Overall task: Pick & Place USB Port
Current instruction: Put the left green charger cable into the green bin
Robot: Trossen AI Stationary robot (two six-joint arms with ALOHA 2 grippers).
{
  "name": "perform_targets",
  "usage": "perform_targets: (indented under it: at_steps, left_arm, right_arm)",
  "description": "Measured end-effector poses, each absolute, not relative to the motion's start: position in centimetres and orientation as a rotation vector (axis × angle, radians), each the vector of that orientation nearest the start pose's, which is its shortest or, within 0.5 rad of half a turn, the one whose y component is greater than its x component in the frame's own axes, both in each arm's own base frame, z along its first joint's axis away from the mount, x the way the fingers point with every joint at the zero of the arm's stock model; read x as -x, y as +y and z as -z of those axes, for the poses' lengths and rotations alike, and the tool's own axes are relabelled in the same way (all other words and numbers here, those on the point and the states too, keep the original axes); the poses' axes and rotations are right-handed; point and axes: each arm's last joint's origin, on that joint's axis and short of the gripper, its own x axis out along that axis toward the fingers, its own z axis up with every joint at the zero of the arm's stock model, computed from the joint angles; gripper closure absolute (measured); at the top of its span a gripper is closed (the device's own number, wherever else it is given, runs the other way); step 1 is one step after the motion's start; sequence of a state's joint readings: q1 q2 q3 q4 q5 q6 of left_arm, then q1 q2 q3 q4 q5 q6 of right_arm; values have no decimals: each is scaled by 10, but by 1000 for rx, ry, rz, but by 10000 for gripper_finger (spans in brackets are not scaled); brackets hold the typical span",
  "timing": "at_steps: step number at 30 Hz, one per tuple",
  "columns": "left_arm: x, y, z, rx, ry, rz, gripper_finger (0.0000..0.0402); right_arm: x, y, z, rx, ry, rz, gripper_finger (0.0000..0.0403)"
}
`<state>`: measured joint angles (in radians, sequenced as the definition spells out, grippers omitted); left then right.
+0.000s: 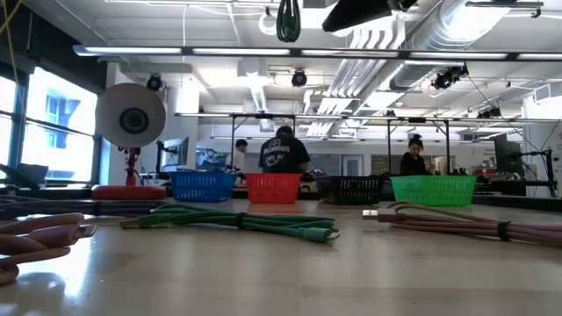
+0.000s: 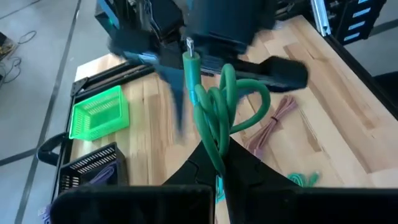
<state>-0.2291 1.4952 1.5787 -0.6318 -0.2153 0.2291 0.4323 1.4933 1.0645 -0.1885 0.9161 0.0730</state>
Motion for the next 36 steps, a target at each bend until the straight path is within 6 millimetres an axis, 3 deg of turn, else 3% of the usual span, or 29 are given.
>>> perform_targets:
  at_steps: [3,14,26,36]
  left_arm:
    - [-314,-67,-397,-346,535,74,401]
    - [-313,-66,-395,-352,558,76,401]
    - [-313,-68,-395,-337,554,121,401]
    - [-314,-69,-389,-331,566,155,401]
  right_arm:
    - [-297,110,-271,313,445,557,261]
    - [-311,108,-281,271,388,290,261]
    - [-320,95,-286,255,347,210,261]
    - [-326,94,-295,251,250,47,261]
